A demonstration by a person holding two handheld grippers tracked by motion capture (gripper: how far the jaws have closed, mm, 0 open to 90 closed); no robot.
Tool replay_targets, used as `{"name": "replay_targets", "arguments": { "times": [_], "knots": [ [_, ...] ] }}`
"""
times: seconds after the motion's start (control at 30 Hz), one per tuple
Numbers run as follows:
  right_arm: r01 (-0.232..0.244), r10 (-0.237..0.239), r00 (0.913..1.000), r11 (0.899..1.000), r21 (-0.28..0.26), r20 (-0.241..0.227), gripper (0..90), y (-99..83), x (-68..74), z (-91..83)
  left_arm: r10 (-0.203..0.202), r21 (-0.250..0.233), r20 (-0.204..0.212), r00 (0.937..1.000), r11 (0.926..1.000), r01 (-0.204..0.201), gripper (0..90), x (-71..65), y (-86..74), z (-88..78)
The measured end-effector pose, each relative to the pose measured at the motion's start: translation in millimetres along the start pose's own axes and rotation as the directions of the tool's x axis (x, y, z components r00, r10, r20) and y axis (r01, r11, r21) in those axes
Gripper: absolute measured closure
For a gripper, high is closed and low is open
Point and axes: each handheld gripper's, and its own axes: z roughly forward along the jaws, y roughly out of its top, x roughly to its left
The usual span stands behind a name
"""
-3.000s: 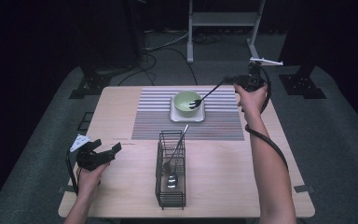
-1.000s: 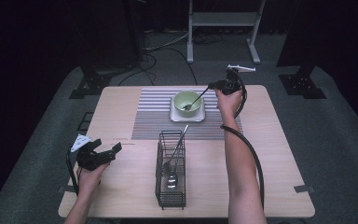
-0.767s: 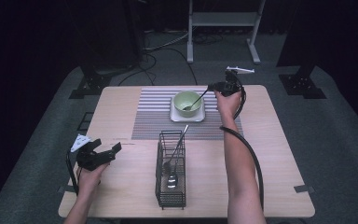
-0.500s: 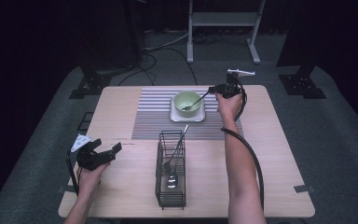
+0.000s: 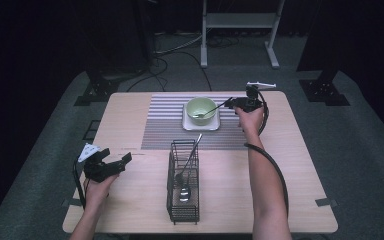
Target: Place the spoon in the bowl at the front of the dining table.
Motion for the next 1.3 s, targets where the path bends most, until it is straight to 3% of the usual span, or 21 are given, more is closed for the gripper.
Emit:
{"name": "replay_targets", "arguments": {
  "times": [0.13, 0.3, 0.7, 1.3],
  "knots": [
    [0.015, -0.014, 0.9995, 1.0, 0.005, -0.028, 58.3, -4.7, -3.1, -7.2, 0.013, -0.003, 0.005, 0.9999, 0.9999, -0.013, 0.0, -0.5, 1.0, -0.5],
    [0.014, -0.013, 0.9984, 1.0, 0.021, -0.056, 50.9, -10.0, -7.1, -16.8, 0.001, 0.003, 0.014, 0.9999, 1.0, -0.001, 0.0, 0.1, -1.1, -1.6],
    [0.05, -0.047, 0.9947, 0.998, 0.031, -0.092, 45.3, -22.2, -9.6, -40.8, 0.013, 0.002, 0.013, 0.9998, 0.9999, -0.013, 0.0, -1.8, -1.0, -4.4],
    [0.123, -0.106, 0.9769, 0.989, 0.079, -0.185, 38.9, -43.4, -0.9, -61.5, 0.007, 0.007, 0.015, 0.9999, 1.0, -0.007, 0.0, -0.1, -1.8, -4.2]
  ]
}}
